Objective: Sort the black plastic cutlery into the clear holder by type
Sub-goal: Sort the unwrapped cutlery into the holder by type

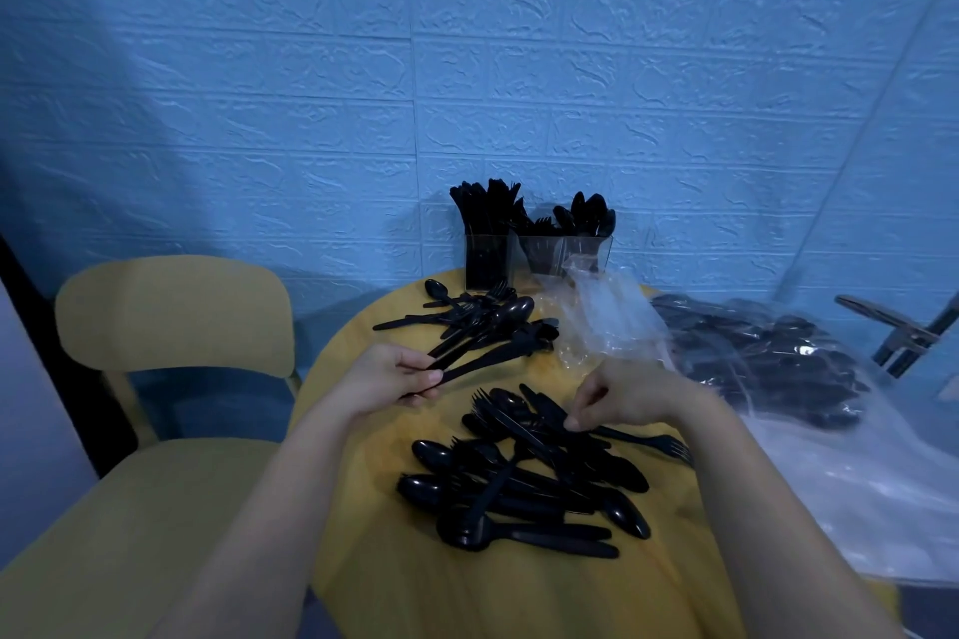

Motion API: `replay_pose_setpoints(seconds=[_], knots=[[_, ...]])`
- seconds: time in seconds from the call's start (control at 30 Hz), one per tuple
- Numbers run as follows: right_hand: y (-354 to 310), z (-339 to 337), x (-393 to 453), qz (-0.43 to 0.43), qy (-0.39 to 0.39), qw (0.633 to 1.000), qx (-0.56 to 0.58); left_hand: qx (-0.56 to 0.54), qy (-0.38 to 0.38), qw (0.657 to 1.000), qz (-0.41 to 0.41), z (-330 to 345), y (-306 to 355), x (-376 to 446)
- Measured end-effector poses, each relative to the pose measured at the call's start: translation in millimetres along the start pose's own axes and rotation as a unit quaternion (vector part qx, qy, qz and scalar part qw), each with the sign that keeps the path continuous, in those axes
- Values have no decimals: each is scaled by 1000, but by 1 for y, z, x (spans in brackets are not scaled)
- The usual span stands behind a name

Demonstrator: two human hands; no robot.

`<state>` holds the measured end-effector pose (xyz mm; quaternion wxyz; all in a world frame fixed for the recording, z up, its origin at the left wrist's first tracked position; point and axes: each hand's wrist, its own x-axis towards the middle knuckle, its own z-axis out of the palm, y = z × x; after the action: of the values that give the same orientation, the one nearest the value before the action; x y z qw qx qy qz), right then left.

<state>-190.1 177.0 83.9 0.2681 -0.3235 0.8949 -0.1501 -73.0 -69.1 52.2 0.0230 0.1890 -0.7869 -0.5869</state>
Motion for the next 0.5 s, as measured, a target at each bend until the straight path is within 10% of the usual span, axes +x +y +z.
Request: replay_pose_setpoints(seconds=[0.17,0.33,0.5], knots=[[-17,12,8,-79,107,971,200,-54,-2,998,10,6,2,-10],[-27,29,16,-151,110,855,484,-77,-39,996,2,11,5,-15],[-28,32,15,-181,165,841,482,-103,-74,992,6,18,6,-20]])
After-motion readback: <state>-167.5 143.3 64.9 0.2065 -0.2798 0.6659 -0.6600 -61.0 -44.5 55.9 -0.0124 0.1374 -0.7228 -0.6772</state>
